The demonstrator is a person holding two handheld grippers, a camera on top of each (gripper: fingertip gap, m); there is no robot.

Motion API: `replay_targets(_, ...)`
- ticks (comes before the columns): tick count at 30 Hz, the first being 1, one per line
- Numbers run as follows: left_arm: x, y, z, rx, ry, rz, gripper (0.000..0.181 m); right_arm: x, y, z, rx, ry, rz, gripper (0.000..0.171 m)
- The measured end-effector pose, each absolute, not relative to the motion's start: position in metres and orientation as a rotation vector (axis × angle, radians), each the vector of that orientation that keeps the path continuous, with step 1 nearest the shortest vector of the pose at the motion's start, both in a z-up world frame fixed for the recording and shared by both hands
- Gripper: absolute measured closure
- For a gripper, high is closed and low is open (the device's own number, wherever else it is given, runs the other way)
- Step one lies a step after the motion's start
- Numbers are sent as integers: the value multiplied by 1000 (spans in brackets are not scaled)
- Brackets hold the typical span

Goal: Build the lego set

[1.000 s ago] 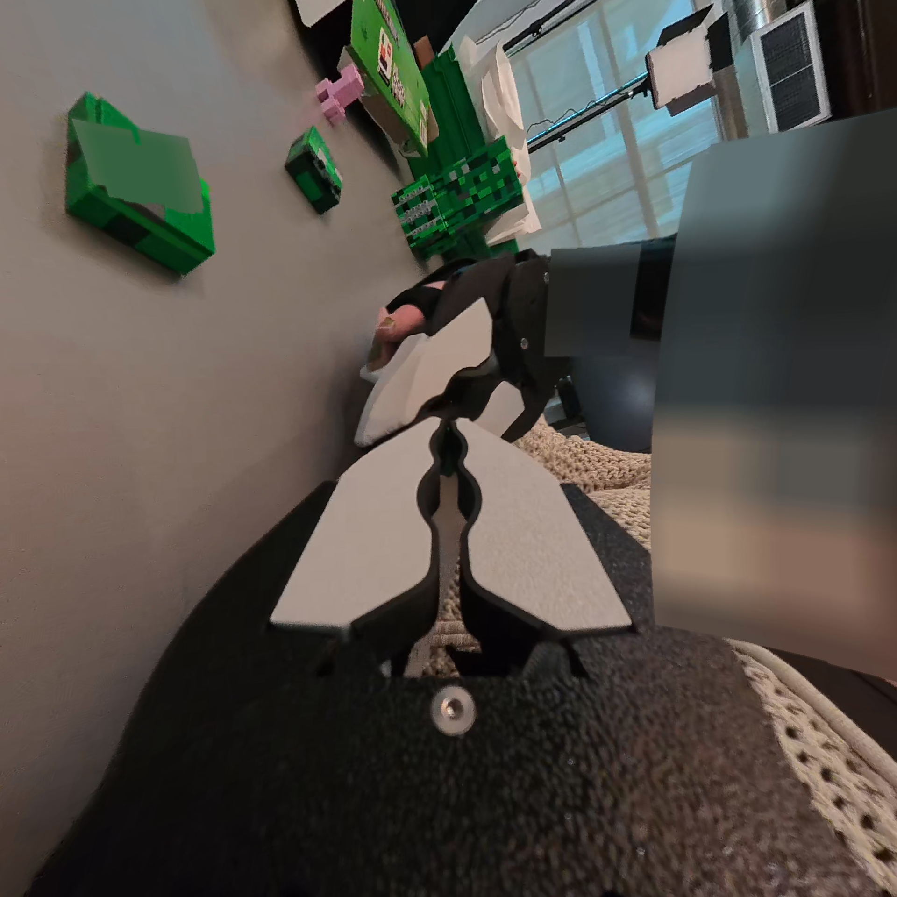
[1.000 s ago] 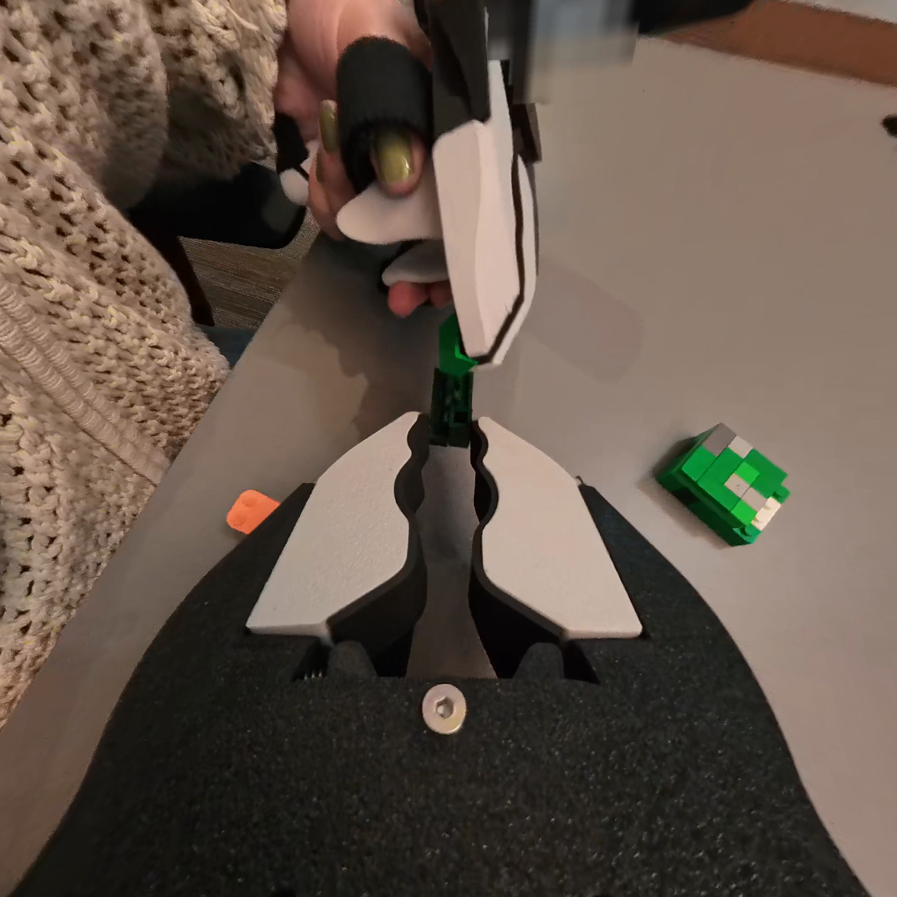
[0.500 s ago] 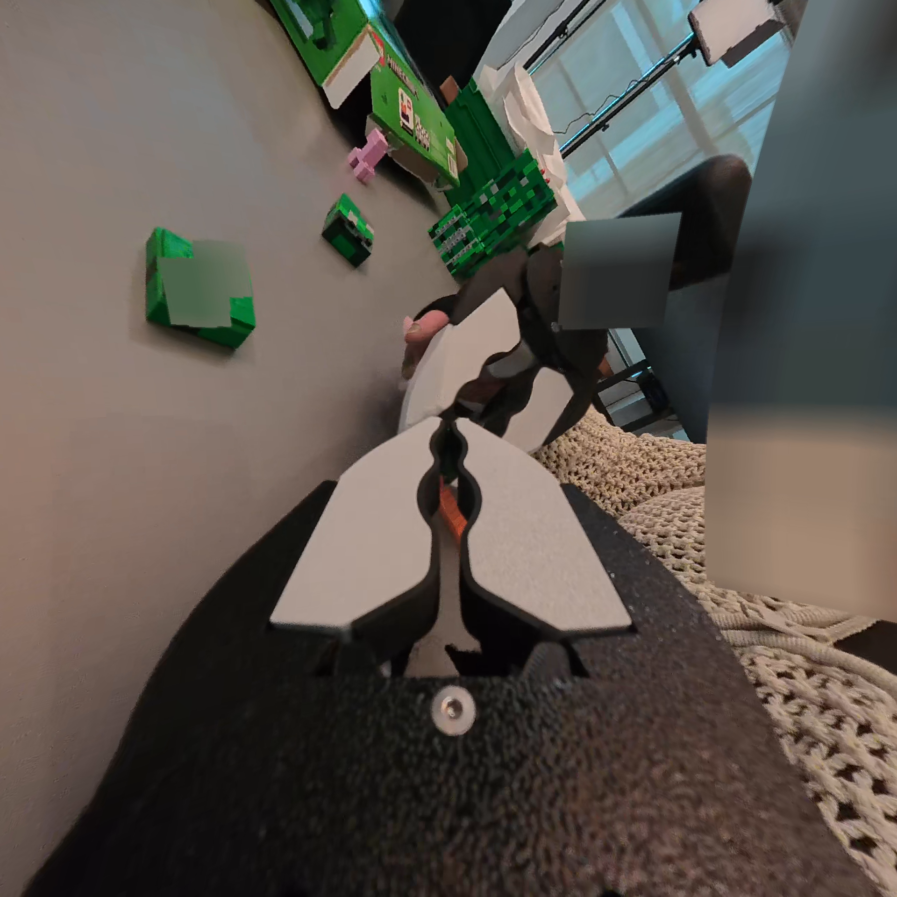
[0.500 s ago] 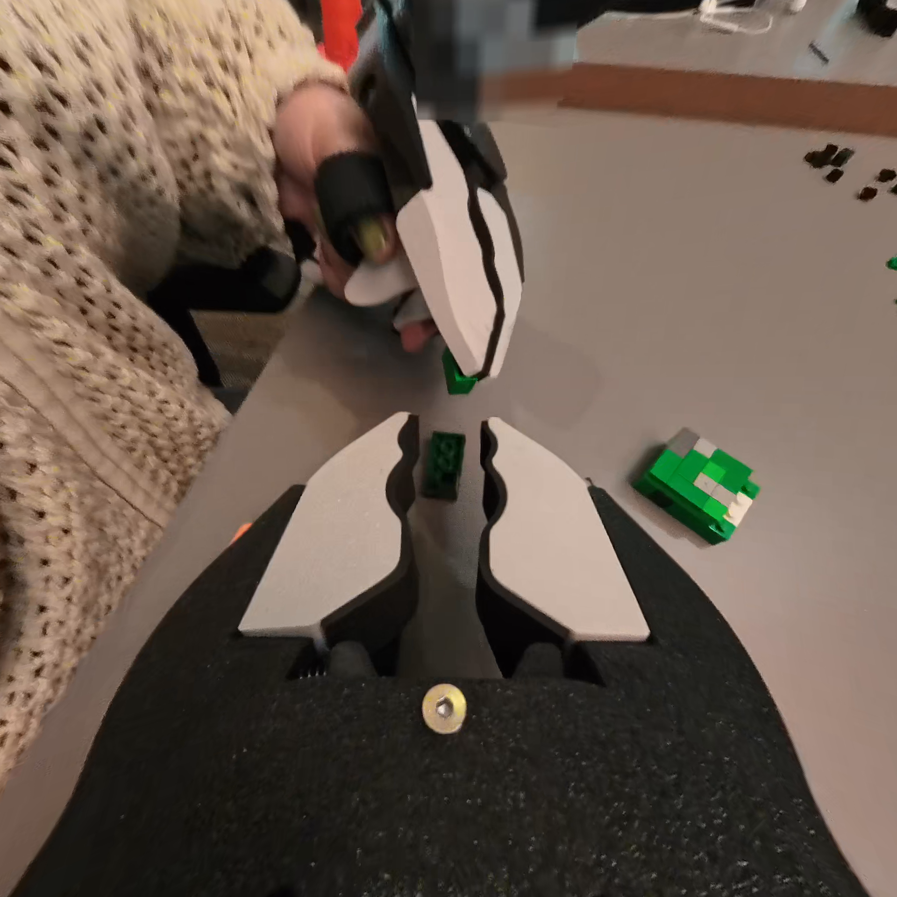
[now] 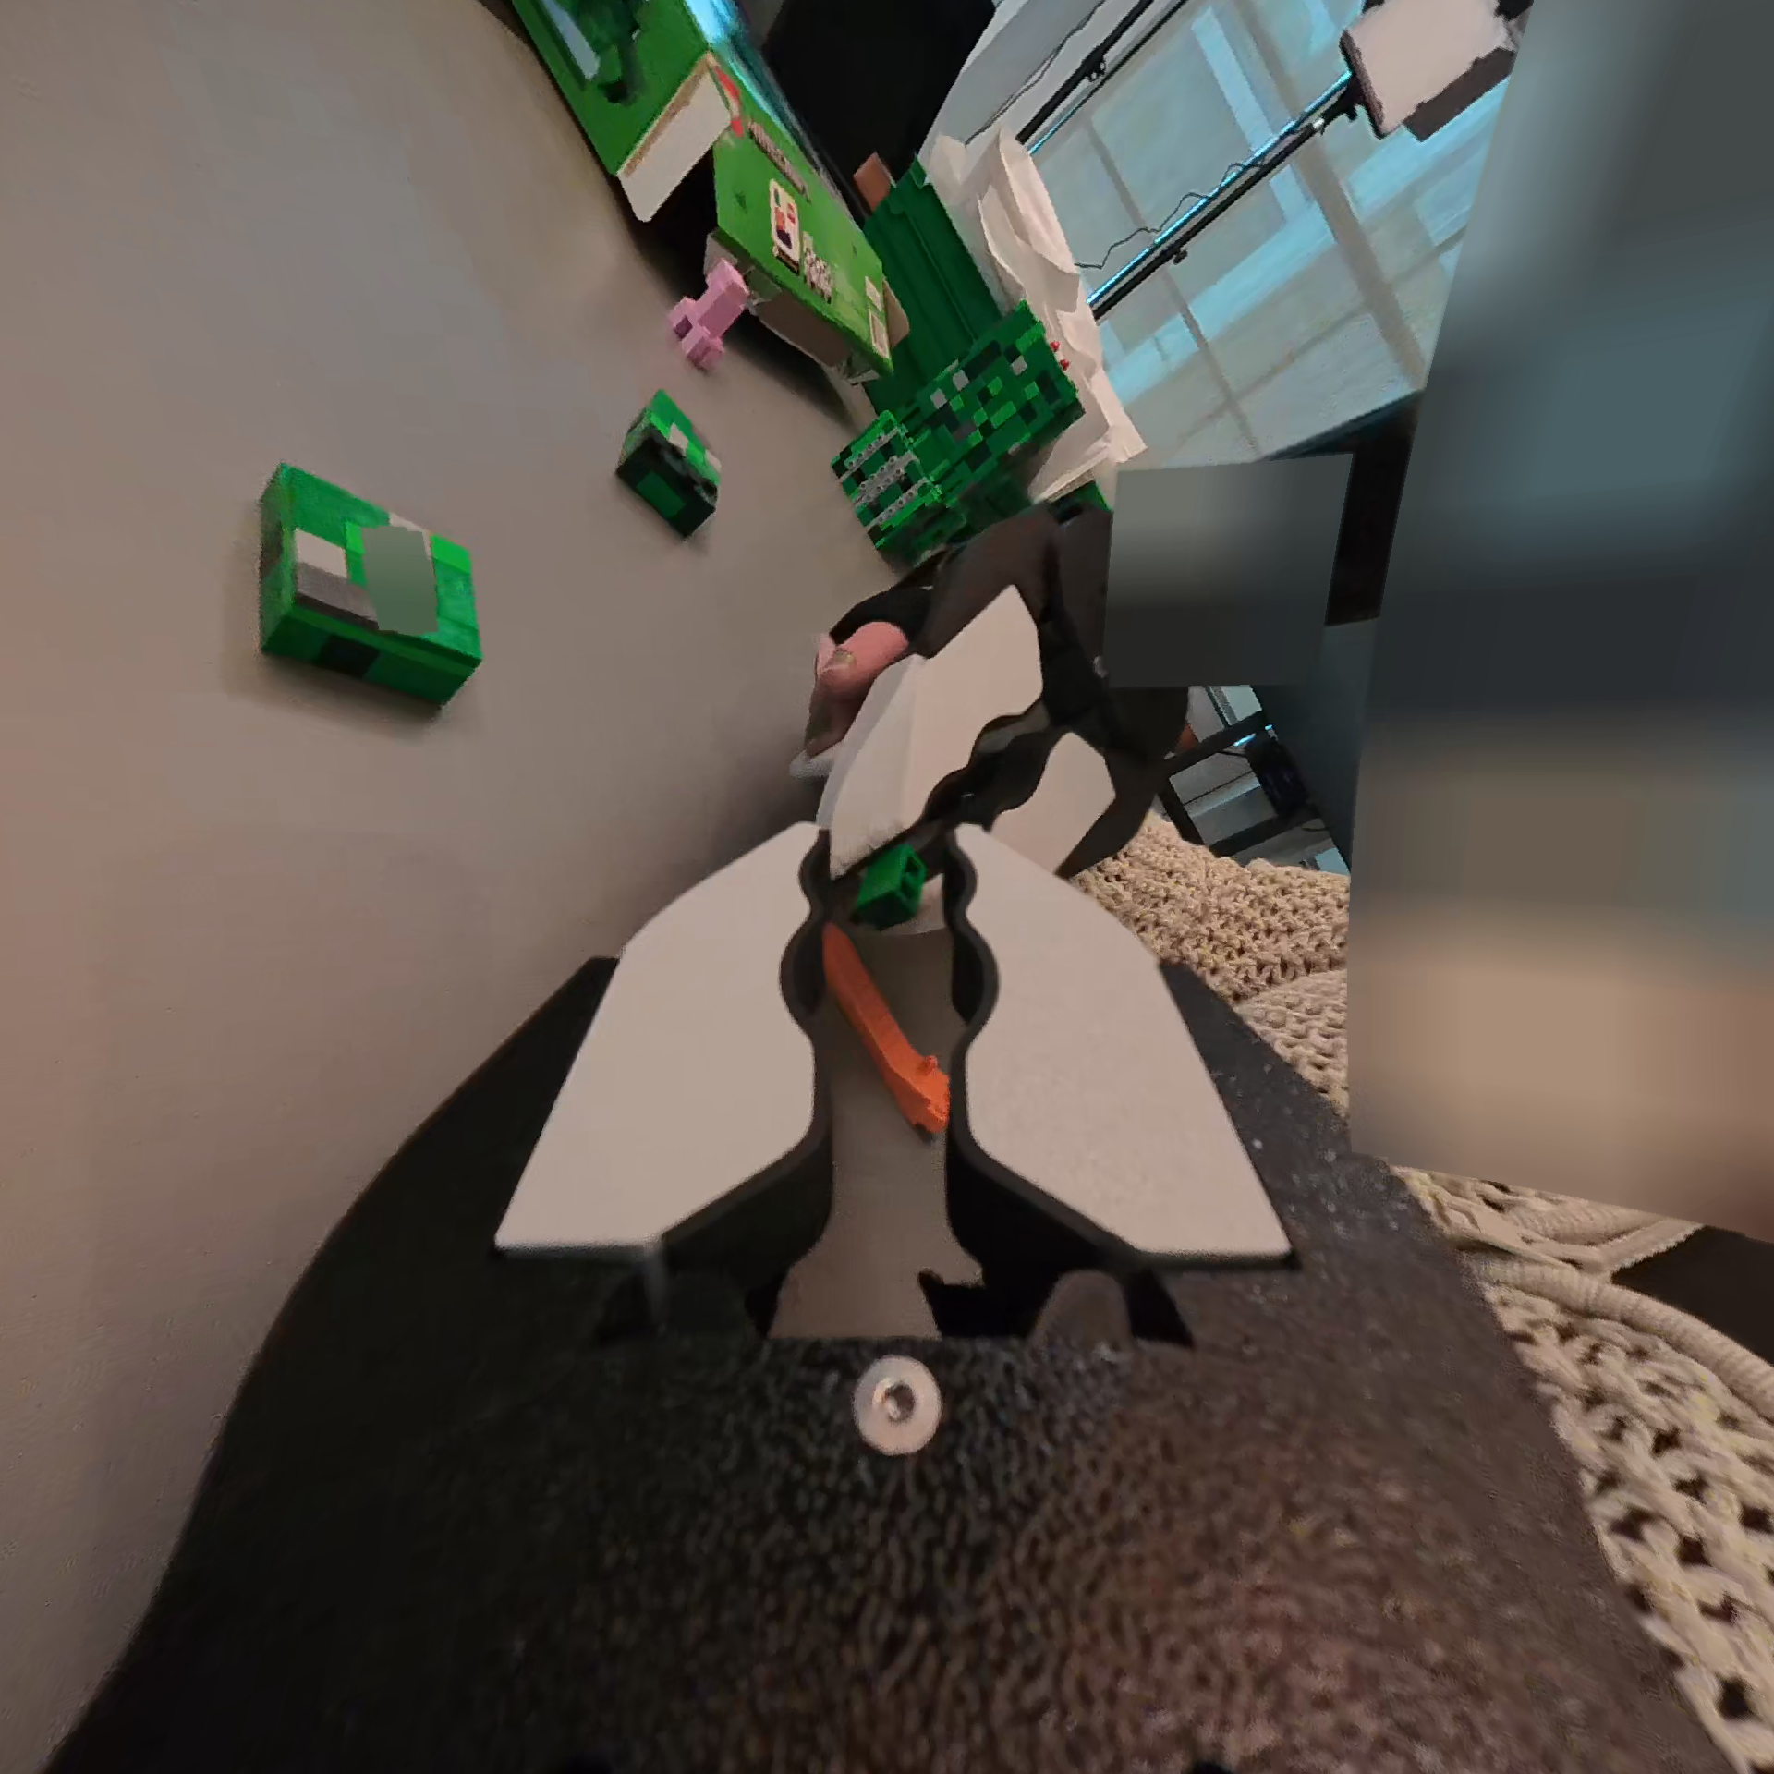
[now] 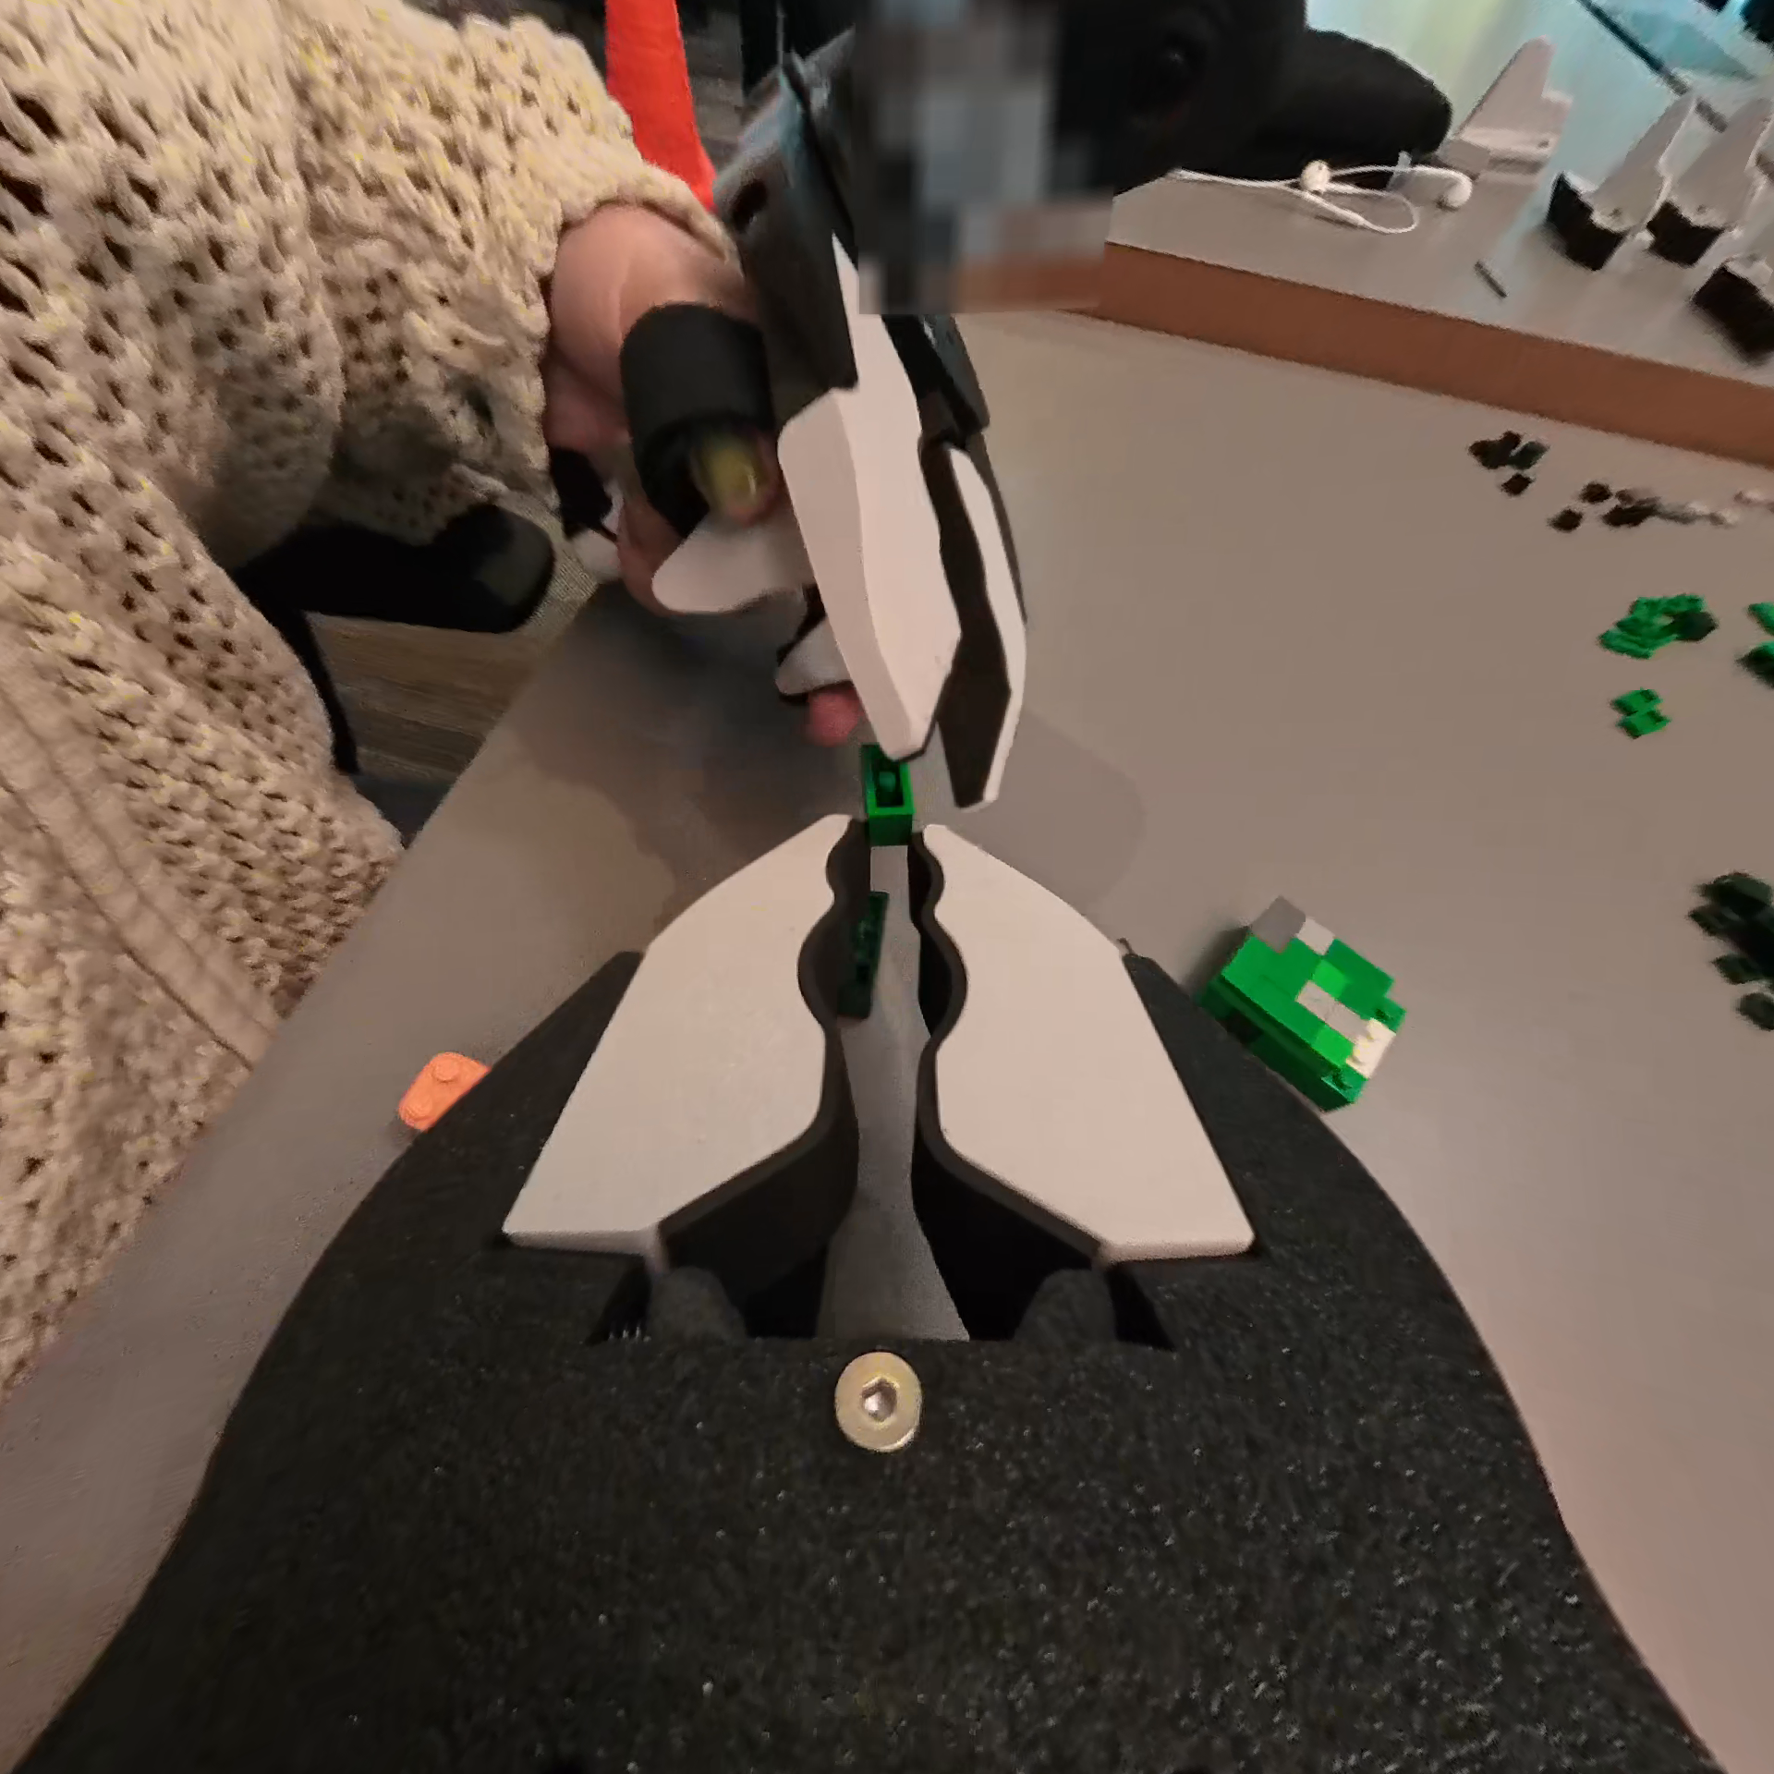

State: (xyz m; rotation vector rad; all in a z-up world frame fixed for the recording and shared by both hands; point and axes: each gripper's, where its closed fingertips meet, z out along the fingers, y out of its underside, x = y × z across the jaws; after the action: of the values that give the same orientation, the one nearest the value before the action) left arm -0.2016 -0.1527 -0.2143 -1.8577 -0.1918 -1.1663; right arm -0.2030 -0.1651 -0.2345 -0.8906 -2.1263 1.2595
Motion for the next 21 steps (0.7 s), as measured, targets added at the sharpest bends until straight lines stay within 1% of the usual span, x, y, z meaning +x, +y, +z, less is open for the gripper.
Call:
replay_targets(3,-201,-156,-210,-1868,-52,-1061,156,-203,-164,-238,-892,-2139,1229,164)
replay_targets(6,-202,-159,-219,-1963,207,-751,158,-203,-163,-241,-887,-2162,1191,164)
replay_targets(9,-205,-158,-223,-2006,440,-429,164,-202,-165,-246,-864,-2196,1127,164)
replay_targets(12,-206,-161,-234,-2077,639,-215,167,-201,-168,-252,-840,-2229,1077,164)
replay_targets(15,-204,-165,-237,-2107,703,-188,168,-200,-170,-256,-828,-2252,1059,164)
replay_targets(19,-198,-171,-237,-2121,750,-239,157,-200,-169,-257,-831,-2254,1051,164)
replay_targets(21,-198,-170,-238,-2123,767,-217,161,-199,-170,-255,-831,-2251,1066,164)
